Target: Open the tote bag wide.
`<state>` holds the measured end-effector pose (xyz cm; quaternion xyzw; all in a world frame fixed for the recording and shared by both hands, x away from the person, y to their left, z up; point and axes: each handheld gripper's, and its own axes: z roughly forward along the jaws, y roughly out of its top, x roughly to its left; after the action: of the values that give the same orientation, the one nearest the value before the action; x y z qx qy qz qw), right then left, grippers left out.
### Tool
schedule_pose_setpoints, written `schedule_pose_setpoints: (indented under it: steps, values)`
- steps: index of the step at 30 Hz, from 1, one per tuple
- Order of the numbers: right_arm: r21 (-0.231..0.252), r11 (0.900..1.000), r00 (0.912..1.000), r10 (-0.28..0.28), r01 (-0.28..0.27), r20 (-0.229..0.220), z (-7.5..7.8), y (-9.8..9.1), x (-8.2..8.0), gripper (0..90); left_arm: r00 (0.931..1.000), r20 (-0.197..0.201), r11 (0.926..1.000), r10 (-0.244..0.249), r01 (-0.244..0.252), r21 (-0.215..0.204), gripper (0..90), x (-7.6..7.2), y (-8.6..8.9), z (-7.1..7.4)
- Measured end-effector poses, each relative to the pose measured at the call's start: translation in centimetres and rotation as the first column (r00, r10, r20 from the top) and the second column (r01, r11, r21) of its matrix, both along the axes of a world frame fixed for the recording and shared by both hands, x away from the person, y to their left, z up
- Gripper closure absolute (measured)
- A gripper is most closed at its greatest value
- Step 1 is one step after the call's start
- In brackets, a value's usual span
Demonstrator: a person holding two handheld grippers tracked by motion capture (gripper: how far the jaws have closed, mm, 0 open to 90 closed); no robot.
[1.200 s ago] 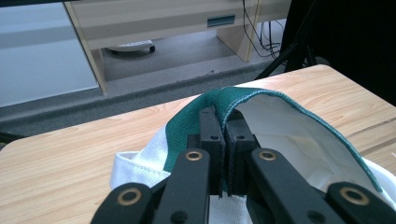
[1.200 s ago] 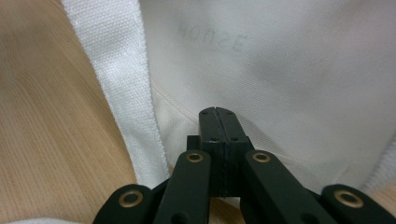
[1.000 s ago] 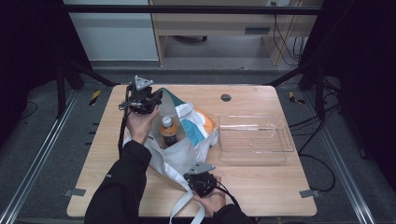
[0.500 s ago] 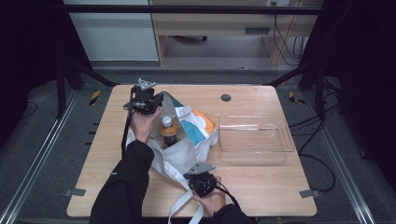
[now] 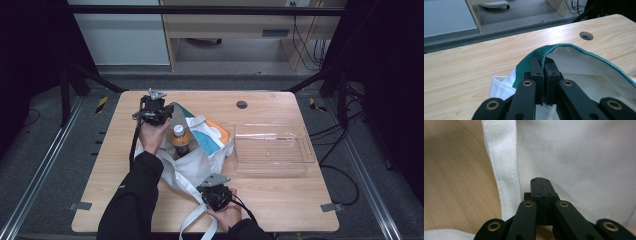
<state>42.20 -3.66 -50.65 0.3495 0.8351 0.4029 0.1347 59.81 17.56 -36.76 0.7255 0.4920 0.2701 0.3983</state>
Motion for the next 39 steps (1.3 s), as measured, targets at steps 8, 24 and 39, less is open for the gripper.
schedule_pose_setpoints:
  steps: [8, 24, 39]
  values:
    - [-0.003, 1.0000, 1.0000, 0.001, -0.001, 0.003, 0.0, 0.0, 0.0, 90.0, 0.9979, 0.039, 0.9983, -0.051, 0.050, 0.028, 74.0, -0.7, 0.3, 0.4]
    - [0.006, 1.0000, 1.0000, 0.004, -0.004, 0.002, -0.1, -0.1, 0.1, 90.0, 0.9904, 0.076, 0.9919, -0.115, 0.110, 0.063, 54.2, -4.9, 3.8, 0.4]
    - [0.006, 1.0000, 1.0000, 0.003, -0.003, -0.005, 0.0, -0.1, 0.1, 90.0, 0.9912, 0.043, 0.9796, -0.126, 0.117, 0.163, 64.8, -4.0, 2.8, -2.9]
